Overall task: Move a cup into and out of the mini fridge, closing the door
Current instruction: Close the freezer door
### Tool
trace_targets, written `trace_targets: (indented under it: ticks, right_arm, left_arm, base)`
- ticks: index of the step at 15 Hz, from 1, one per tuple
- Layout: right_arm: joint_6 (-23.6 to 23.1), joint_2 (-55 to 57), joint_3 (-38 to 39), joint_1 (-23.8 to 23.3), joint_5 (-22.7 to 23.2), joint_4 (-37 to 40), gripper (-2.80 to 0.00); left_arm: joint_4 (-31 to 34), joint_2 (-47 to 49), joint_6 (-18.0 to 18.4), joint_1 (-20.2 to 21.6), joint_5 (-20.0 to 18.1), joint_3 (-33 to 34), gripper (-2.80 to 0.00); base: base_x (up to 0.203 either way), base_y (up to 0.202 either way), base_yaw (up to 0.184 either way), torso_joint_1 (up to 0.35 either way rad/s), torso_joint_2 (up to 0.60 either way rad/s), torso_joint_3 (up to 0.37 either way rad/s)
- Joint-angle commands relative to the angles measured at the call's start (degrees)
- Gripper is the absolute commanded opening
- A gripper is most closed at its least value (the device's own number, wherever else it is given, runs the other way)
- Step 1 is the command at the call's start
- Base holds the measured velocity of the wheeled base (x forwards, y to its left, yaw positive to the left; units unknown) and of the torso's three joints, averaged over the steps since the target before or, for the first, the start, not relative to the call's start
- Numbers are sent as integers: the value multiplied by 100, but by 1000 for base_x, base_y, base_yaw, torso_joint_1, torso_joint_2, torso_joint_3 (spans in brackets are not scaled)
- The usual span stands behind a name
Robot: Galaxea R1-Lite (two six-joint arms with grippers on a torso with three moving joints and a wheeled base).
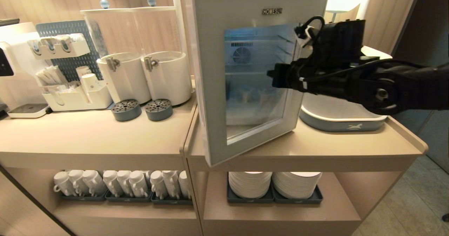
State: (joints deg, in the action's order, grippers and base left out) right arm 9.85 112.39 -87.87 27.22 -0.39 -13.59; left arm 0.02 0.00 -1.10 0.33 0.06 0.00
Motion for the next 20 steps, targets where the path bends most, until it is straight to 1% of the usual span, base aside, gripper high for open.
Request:
trace_targets:
  ticks: [1, 2, 4, 6, 10, 12, 13, 16, 17, 20]
  right_arm:
    - [-168, 806, -903, 153, -589, 232, -280]
    - [-244, 1093, -1345, 186, -790, 395, -280]
    - [-311, 1513, -1867, 208, -972, 688, -280]
    - [-334, 1678, -1945, 214, -1095, 778, -280]
    - [-334, 1667, -1945, 104, -1104, 805, -280]
    - [-317, 1539, -1836, 65, -1302, 796, -280]
    - [-298, 1341, -1670, 54, -1344, 786, -280]
    - [-281, 313, -748, -139, -1385, 729, -280]
    - [-272, -146, -393, -246, -1392, 725, -280]
    - [-154, -1919, 994, -687, -1420, 730, -280]
  left_arm:
    - [-2, 9, 4, 2, 3, 18, -280]
    - [6, 9, -5, 2, 3, 18, -280]
    - [-2, 9, -5, 2, 3, 18, -280]
    - [6, 9, -5, 2, 3, 18, -280]
    - [-2, 9, -5, 2, 3, 18, -280]
    - [-2, 9, -5, 2, 3, 18, -280]
    - [-2, 9, -5, 2, 3, 18, -280]
    - [-2, 9, -5, 2, 3, 18, -280]
    - [-2, 9, -5, 2, 3, 18, -280]
    - [-2, 9, -5, 2, 3, 18, -280]
  base:
    - [0, 0, 0, 0, 0, 0]
    - [0, 0, 0, 0, 0, 0]
    - [0, 0, 0, 0, 0, 0]
    - [0, 0, 0, 0, 0, 0]
    - [0, 0, 0, 0, 0, 0]
    - [0, 0, 0, 0, 0, 0]
    - [0, 0, 0, 0, 0, 0]
    - [0, 0, 0, 0, 0, 0]
    - [0, 0, 0, 0, 0, 0]
    - [0, 0, 0, 0, 0, 0]
